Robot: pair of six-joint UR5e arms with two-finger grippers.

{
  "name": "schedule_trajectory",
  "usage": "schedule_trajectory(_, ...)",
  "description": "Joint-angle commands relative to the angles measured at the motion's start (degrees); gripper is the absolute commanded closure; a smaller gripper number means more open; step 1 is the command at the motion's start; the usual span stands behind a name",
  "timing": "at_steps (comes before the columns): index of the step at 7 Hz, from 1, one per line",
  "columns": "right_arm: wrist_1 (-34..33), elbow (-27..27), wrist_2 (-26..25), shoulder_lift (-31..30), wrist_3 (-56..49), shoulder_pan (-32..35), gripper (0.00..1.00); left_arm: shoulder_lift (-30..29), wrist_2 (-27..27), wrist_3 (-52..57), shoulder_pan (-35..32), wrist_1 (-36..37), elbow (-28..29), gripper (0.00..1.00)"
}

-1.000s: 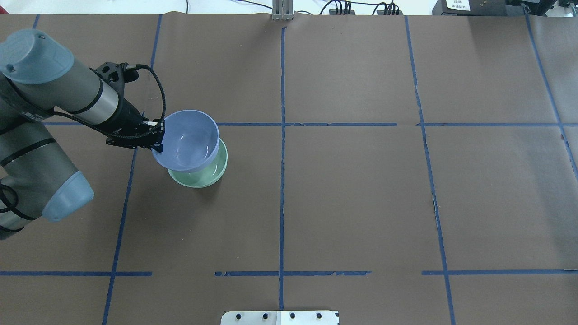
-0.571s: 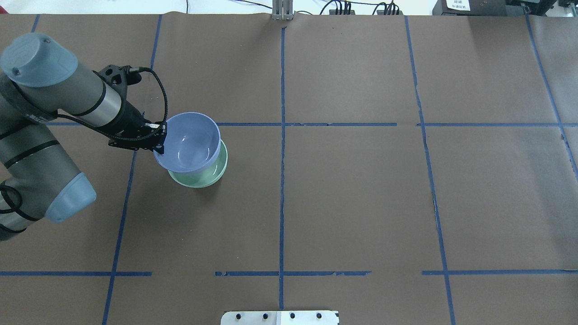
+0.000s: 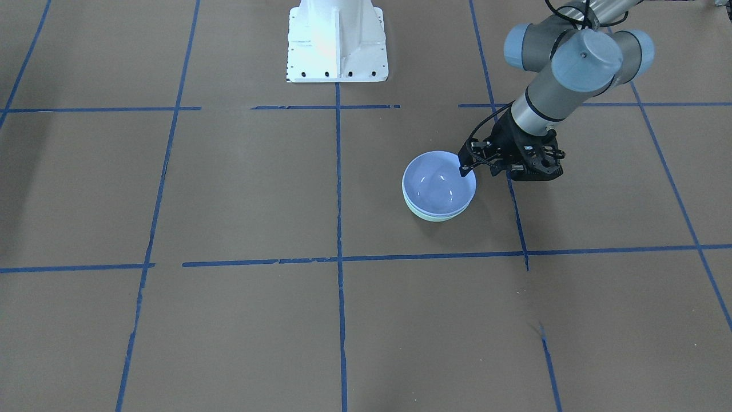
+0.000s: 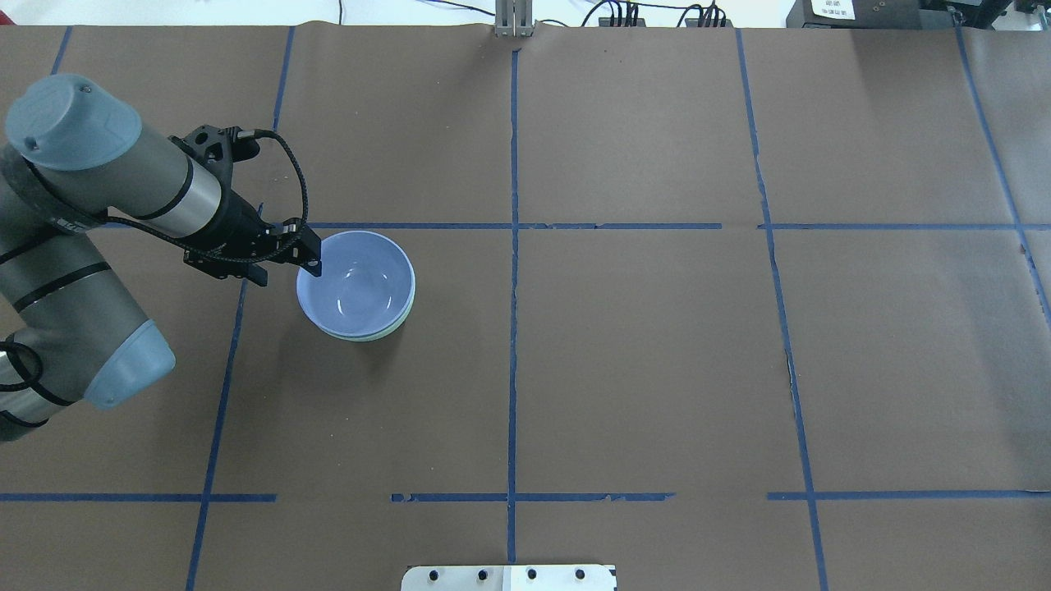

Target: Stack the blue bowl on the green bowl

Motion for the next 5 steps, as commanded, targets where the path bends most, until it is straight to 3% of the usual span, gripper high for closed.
schedule_trajectory(1,0.0,0.0,0.0,0.0,0.0,0.0,0.00,0.0,0.4,0.9,-1.8,0.4,-1.5,0.00)
schedule_trajectory(3,0.0,0.0,0.0,0.0,0.0,0.0,0.00,0.2,0.3,19.4,-9.8,2.5,-1.9,0.00)
schedule_trajectory(5,0.0,0.0,0.0,0.0,0.0,0.0,0.00,4.8,-0.2,32.8,-18.0,5.3,-1.1,0.00)
